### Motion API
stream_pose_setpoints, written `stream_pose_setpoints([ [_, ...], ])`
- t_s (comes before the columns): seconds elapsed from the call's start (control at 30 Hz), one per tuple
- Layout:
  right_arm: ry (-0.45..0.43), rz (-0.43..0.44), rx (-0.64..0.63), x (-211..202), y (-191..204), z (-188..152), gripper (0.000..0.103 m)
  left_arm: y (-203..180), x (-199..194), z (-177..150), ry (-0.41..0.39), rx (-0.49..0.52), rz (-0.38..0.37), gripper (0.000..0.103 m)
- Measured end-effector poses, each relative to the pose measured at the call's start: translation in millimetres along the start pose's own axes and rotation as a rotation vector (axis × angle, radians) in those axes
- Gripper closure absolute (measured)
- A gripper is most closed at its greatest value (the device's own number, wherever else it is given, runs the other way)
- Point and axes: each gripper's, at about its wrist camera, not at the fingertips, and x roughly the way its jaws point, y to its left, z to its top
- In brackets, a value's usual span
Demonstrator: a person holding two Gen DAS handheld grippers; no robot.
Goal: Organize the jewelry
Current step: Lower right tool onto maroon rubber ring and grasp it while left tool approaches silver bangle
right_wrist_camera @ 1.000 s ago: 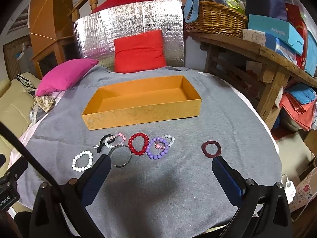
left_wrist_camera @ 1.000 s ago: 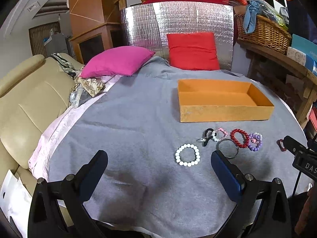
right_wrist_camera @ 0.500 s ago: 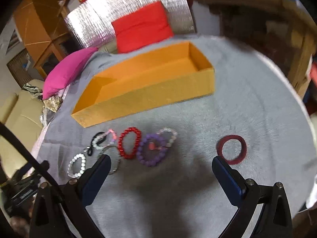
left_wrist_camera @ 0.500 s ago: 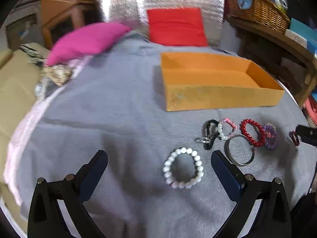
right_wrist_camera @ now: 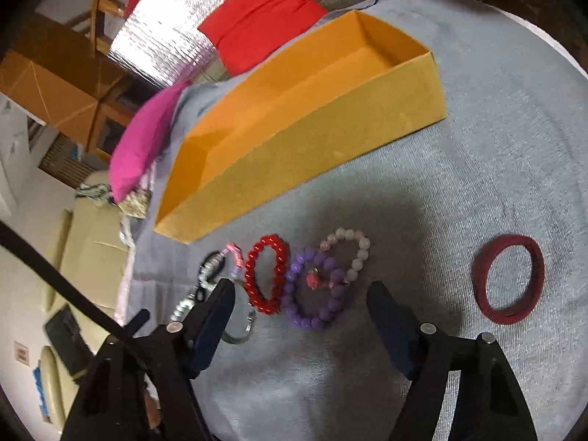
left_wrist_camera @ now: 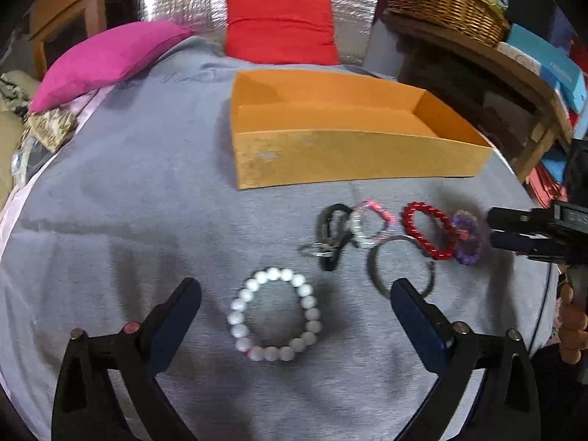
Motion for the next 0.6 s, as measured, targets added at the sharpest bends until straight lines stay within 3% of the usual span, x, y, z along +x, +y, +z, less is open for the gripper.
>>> stream_pose_setpoints([
  [0.13, -0.026, -0.013, 0.033, -3, -5, 3, 0.036, -11, 3, -1, 0.006, 0.03, -0.02, 0.02],
  [0.23, -0.059, -0.034, 0.049, -18, -14, 6, 0.04, -14, 4, 1, 0.012, 0.02, -0.05, 0.037],
  [0.33, -0.129, -0.075, 0.091, -44, -33, 9, 0.04, -21, 10, 1, 0.035, 0.015, -0.082, 0.039],
  [0.4, -0.179, -0.178, 0.108, -63, -45, 9, 0.04, -26, 17, 3, 0.053, 0.02, -0.095, 0.039],
  [0.6, -0.168, -0.349, 0.142, -70, -68, 10, 0.04, -43, 35, 8, 0.089, 0.034, -0.102, 0.039],
])
